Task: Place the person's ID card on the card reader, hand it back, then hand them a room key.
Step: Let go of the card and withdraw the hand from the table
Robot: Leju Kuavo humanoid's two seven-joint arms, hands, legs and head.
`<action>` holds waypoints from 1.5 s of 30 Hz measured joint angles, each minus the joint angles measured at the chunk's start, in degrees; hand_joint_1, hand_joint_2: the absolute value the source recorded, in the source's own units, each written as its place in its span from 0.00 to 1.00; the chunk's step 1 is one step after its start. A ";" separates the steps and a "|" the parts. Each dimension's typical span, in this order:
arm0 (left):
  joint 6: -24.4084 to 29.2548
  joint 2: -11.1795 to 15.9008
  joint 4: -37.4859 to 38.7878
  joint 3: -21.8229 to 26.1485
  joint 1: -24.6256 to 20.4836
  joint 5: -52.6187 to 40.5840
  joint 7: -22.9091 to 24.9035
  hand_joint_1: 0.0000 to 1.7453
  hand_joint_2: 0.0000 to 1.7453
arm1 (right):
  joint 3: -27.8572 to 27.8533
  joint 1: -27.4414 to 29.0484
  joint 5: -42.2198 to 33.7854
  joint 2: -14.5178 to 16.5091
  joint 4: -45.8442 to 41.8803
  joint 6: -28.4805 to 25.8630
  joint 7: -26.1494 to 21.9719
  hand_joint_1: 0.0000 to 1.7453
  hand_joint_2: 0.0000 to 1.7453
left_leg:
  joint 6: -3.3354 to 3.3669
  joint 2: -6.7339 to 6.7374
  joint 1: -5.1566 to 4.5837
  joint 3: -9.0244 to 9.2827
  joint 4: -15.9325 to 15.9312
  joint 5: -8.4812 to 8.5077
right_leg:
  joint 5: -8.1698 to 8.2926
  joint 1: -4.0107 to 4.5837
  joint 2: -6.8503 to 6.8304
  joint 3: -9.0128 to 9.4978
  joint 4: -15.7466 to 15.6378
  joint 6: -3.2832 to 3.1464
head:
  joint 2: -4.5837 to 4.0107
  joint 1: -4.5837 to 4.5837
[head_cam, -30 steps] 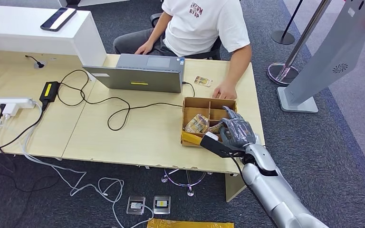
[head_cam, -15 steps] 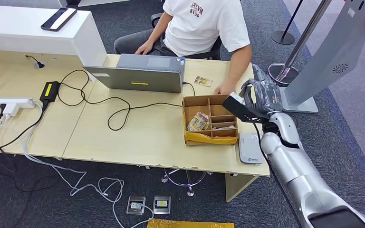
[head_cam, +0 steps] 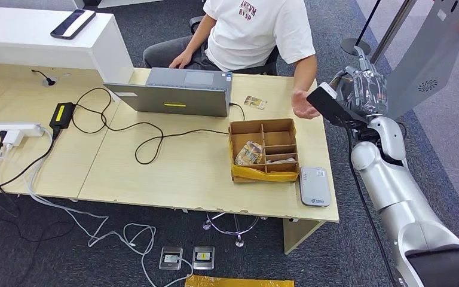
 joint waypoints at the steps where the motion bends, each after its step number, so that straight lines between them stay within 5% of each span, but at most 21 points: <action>1: 0.00 0.00 0.00 0.00 0.00 0.00 0.00 0.00 0.00 | 0.00 0.00 0.00 0.00 0.00 0.00 0.00 1.00 1.00 | 0.00 0.00 0.00 0.00 0.00 0.00 | 0.00 0.00 0.00 0.00 0.00 0.00 | 0.00 0.00; 16: 0.00 0.00 0.15 0.74 -0.15 -1.22 0.17 0.00 0.00 | -0.85 -0.87 0.71 0.24 1.97 0.01 -1.21 1.00 1.00 | 0.00 -0.03 0.00 -0.05 0.00 0.00 | 0.00 0.00 -0.04 0.01 0.01 0.00 | 0.01 0.01; 35: 0.00 1.21 0.11 1.31 -0.10 -5.57 0.79 0.00 0.00 | -0.39 -8.72 4.93 5.54 17.64 1.79 -0.03 1.00 1.00 | 0.00 -0.03 0.00 -0.04 -0.01 0.01 | 0.00 0.00 -0.04 0.01 0.01 0.00 | 0.00 0.02; 36: 0.00 1.29 0.10 1.44 -0.10 -5.61 0.79 0.00 0.00 | -0.39 -8.76 4.97 5.69 18.01 1.79 0.01 0.85 1.00 | 0.00 -0.03 0.00 -0.04 0.00 0.01 | 0.00 0.00 -0.04 0.01 0.01 0.00 | 0.00 0.02; 39: 0.00 1.53 -0.01 1.76 -0.04 -5.74 0.79 0.00 0.00 | -0.27 -8.89 4.98 6.07 19.14 1.73 0.02 0.10 1.00 | 0.00 -0.03 0.00 -0.04 0.00 0.01 | 0.00 0.00 -0.04 0.01 0.01 0.00 | 0.01 0.02; 40: 0.00 1.60 -0.07 1.81 -0.01 -5.80 0.79 0.00 0.00 | -0.13 -8.91 4.99 6.16 19.46 1.71 0.02 0.00 1.00 | 0.00 -0.03 0.00 -0.03 -0.01 0.01 | 0.00 0.00 -0.03 0.01 0.01 0.00 | 0.01 0.01; 45: 0.00 1.95 -0.46 2.11 0.13 -5.99 0.88 0.00 0.00 | 0.46 -8.89 5.33 6.43 20.51 1.49 0.02 0.00 1.00 | 0.00 -0.03 0.00 -0.03 0.00 0.01 | 0.00 0.00 -0.03 0.00 0.01 0.00 | 0.00 0.02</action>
